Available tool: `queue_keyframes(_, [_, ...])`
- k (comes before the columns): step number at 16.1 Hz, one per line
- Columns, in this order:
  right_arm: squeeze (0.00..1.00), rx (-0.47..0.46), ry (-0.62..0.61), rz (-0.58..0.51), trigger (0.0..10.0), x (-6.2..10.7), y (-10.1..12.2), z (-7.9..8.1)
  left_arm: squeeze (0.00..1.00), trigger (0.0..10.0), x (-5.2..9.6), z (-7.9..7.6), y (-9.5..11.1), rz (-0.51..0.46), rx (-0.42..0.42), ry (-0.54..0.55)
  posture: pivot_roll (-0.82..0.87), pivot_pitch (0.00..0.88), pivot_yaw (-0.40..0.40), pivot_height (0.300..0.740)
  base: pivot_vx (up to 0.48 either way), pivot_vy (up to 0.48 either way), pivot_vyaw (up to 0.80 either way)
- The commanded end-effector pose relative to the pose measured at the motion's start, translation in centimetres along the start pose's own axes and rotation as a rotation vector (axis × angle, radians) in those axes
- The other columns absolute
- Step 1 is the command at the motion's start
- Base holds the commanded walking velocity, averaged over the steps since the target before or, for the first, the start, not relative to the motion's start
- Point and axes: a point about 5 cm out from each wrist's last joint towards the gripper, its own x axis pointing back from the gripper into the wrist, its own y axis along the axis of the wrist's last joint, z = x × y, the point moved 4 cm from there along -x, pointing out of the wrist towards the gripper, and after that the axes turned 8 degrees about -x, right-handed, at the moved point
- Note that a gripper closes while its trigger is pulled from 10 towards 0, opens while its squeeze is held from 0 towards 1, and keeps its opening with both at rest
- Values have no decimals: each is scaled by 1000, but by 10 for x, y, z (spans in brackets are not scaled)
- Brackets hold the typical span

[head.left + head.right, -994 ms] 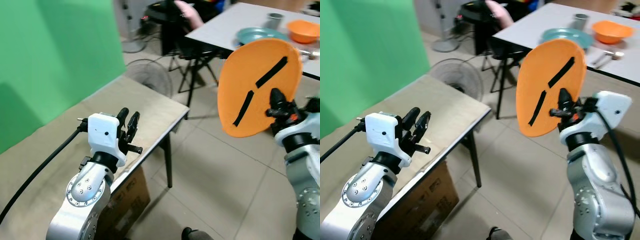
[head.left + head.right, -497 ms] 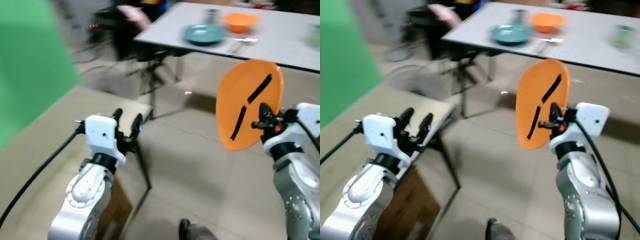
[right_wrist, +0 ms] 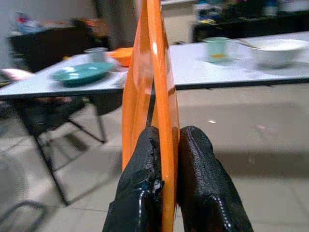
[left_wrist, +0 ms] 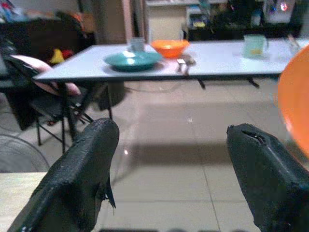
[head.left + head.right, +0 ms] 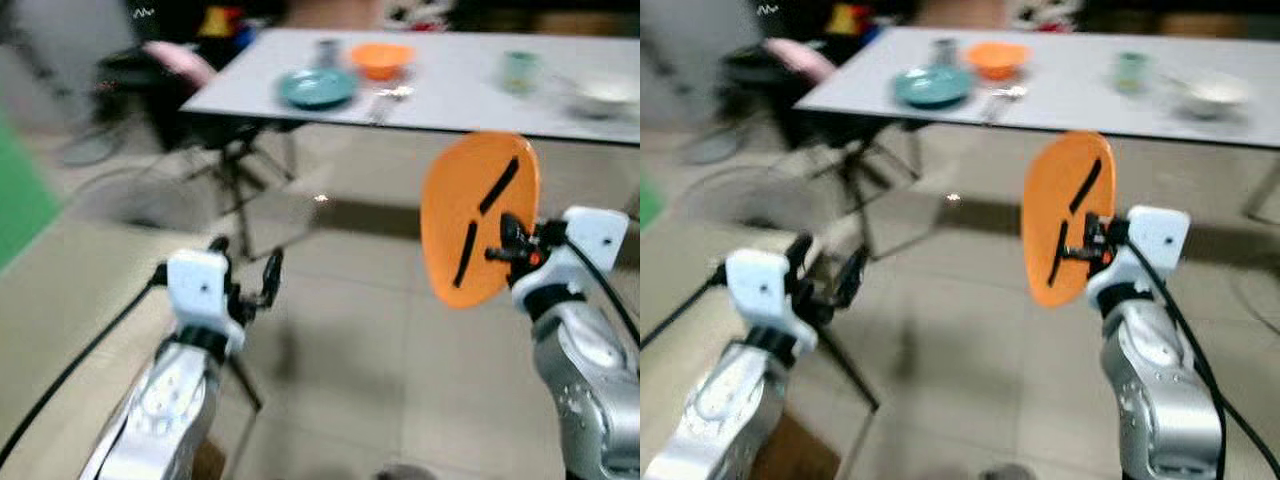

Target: Setting the table

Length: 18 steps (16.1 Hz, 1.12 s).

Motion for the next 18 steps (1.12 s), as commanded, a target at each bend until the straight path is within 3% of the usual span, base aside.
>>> queue_keyframes(1, [0,16,11,-62,10000,-2,14,3,1000,10000,2,5,1,-5,-16,23,-139,0,61,740,274,0,-800])
queue_keyframes(5, [0,24,51,-39,10000,-12,7,8,1000,10000,20,32,-7,27,-60,139,-116,0,21,740,277,0,-800])
queue_keyframes(9, [0,-32,154,8,10000,-18,-5,20,1000,10000,16,41,7,-22,-108,164,-96,0,1,740,313,0,-200])
queue_keyframes(12, [0,-237,178,31,10000,-24,-2,28,1000,10000,8,34,14,-47,-115,119,-99,0,26,740,350,0,0])
queue_keyframes(18, [0,-467,166,27,10000,-36,12,21,1000,10000,-3,23,11,-38,-104,57,-114,0,64,740,379,0,0])
